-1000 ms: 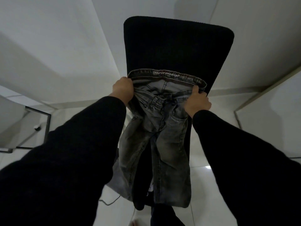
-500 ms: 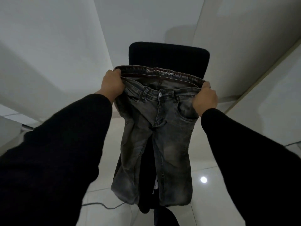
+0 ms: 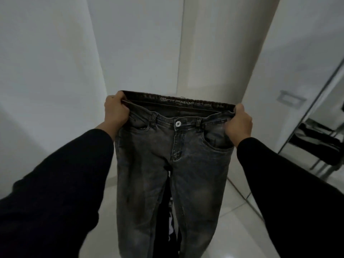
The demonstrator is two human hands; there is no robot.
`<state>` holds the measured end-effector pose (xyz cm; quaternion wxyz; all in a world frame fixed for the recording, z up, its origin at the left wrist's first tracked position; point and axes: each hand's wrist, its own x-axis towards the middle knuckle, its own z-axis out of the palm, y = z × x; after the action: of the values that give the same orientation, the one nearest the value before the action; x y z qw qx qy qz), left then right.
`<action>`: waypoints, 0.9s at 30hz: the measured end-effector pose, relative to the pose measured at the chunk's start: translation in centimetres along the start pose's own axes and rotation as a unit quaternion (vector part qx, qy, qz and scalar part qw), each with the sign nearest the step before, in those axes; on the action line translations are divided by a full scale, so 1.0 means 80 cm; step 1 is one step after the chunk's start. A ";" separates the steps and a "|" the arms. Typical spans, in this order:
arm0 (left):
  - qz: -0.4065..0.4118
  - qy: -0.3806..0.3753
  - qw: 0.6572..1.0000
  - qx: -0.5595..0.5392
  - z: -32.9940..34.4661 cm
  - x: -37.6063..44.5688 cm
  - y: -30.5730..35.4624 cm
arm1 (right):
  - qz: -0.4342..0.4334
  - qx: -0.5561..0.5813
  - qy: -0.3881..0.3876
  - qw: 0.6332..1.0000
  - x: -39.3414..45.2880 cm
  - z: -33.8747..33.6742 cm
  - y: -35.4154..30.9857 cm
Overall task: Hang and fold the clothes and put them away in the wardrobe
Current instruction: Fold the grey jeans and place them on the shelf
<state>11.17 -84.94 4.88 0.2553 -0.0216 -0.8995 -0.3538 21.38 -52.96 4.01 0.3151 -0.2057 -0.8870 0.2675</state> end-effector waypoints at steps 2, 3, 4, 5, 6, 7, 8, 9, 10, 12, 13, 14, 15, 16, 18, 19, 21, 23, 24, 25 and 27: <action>0.011 0.006 0.999 -0.032 -0.010 -0.013 0.022 | -0.001 0.019 0.026 0.999 -0.005 -0.037 0.002; 0.012 0.005 0.999 -0.053 -0.015 -0.020 0.034 | 0.000 0.032 0.040 0.999 -0.008 -0.054 0.003; 0.013 0.002 0.997 -0.073 -0.018 -0.027 0.047 | 0.005 0.048 0.052 0.997 -0.011 -0.070 0.004; 0.015 -0.004 0.996 -0.090 -0.021 -0.034 0.059 | 0.013 0.067 0.063 0.996 -0.014 -0.086 0.006; 0.022 -0.008 0.994 -0.103 -0.022 -0.040 0.071 | 0.024 0.088 0.073 0.993 -0.017 -0.101 0.009; 0.030 -0.014 0.993 -0.114 -0.022 -0.045 0.082 | 0.037 0.109 0.080 0.990 -0.019 -0.115 0.012; 0.035 -0.020 0.991 -0.129 -0.022 -0.049 0.092 | 0.054 0.126 0.085 0.987 -0.020 -0.128 0.016; 0.032 -0.028 0.988 -0.146 -0.022 -0.054 0.103 | 0.071 0.137 0.086 0.984 -0.020 -0.141 0.021; 0.021 -0.040 0.985 -0.167 -0.021 -0.058 0.114 | 0.088 0.141 0.082 0.983 -0.019 -0.153 0.027; -0.004 -0.063 0.977 -0.203 -0.017 -0.069 0.139 | 0.117 0.129 0.074 0.982 -0.014 -0.174 0.043; -0.015 -0.071 0.975 -0.208 -0.015 -0.075 0.151 | 0.129 0.116 0.072 0.982 -0.012 -0.183 0.053; -0.024 -0.072 0.977 -0.201 -0.012 -0.081 0.162 | 0.140 0.104 0.070 0.982 -0.011 -0.192 0.062; -0.029 -0.070 0.981 -0.178 -0.008 -0.087 0.172 | 0.147 0.096 0.070 0.982 -0.011 -0.200 0.071; -0.027 -0.067 0.987 -0.147 -0.004 -0.093 0.181 | 0.151 0.091 0.071 0.982 -0.011 -0.207 0.079; -0.018 -0.057 0.991 -0.118 0.002 -0.106 0.197 | 0.154 0.101 0.078 0.980 -0.012 -0.219 0.091; -0.021 -0.048 0.991 -0.127 0.003 -0.112 0.205 | 0.158 0.117 0.084 0.977 -0.013 -0.224 0.094; -0.042 -0.017 0.985 -0.168 0.003 -0.120 0.219 | 0.164 0.152 0.097 0.970 -0.013 -0.232 0.097; -0.070 0.024 0.972 -0.222 0.000 -0.119 0.232 | 0.153 0.202 0.109 0.961 -0.010 -0.239 0.096; -0.082 0.042 0.964 -0.248 -0.002 -0.116 0.238 | 0.142 0.232 0.112 0.956 -0.008 -0.243 0.094; -0.091 0.055 0.957 -0.271 -0.006 -0.112 0.244 | 0.131 0.260 0.113 0.950 -0.005 -0.248 0.091; -0.092 0.057 0.942 -0.316 -0.015 -0.101 0.254 | 0.103 0.305 0.115 0.940 0.002 -0.259 0.085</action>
<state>23.20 -69.37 14.53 0.2529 0.0018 -0.7231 -0.6428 36.49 -40.48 13.60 0.4336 -0.2198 -0.6944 0.5306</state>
